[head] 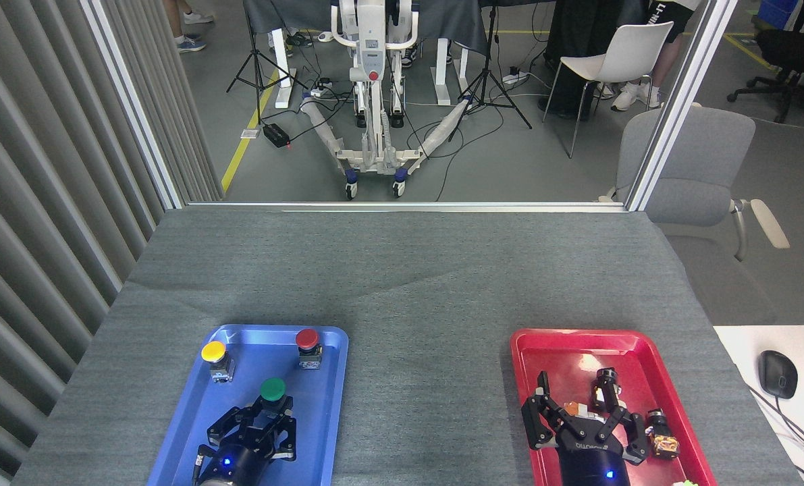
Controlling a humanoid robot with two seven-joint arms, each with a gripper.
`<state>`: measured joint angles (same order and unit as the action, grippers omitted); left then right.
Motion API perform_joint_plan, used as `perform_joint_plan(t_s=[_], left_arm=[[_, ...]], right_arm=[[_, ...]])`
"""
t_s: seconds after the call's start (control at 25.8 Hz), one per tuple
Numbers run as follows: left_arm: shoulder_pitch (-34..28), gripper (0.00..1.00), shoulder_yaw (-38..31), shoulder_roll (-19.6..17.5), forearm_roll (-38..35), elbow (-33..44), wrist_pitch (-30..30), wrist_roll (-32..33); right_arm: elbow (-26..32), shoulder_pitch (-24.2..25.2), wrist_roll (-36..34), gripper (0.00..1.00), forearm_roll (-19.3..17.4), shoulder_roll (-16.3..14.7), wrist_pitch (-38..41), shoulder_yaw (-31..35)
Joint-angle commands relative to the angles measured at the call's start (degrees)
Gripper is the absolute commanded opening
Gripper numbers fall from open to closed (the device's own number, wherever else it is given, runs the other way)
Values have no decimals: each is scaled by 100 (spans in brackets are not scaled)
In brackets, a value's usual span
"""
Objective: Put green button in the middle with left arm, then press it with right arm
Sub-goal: 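Carry the green button with the left gripper to the table middle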
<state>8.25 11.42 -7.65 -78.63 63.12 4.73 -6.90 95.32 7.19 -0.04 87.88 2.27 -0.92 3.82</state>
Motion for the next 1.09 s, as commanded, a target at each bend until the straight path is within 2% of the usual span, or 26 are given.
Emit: perform_joint_plan(t_s=[0.0, 0.12, 0.31, 0.43, 0.5, 0.62, 0.74, 0.93, 1.05], left_arm=[[-16, 0, 1, -44, -38, 78, 353, -4], [-34, 0, 1, -105, -30, 324, 837, -74], [-78, 0, 36, -96, 23, 1291, 1083, -206], [256, 0, 695, 158, -21, 1274, 1206, -136], [502, 0, 1082, 378, -82, 983, 1223, -127], [1065, 0, 1495, 809, -118, 96, 1276, -110], [1522, 0, 1864, 1090, -197, -704, 1197, -118], [1627, 0, 1864, 1424, -346, -1434, 1074, -162], [1627, 0, 1899, 1468, -346, -1706, 696, -180]], right_arm=[[-22, -7, 4, 100, 9, -25, -198, -215], [-5, 19, 4, 100, 9, -16, -31, -224], [22, 55, 4, 100, -17, -25, 434, -189], [22, 81, 4, 100, -17, -25, 478, -189], [22, 81, -4, 100, -17, -34, 514, -189], [22, 90, -13, 100, -26, -43, 707, -162], [31, 125, -13, 100, -43, -87, 795, -83], [31, 134, -13, 100, -34, -78, 795, -48], [31, 134, -13, 100, -43, -78, 795, -48]])
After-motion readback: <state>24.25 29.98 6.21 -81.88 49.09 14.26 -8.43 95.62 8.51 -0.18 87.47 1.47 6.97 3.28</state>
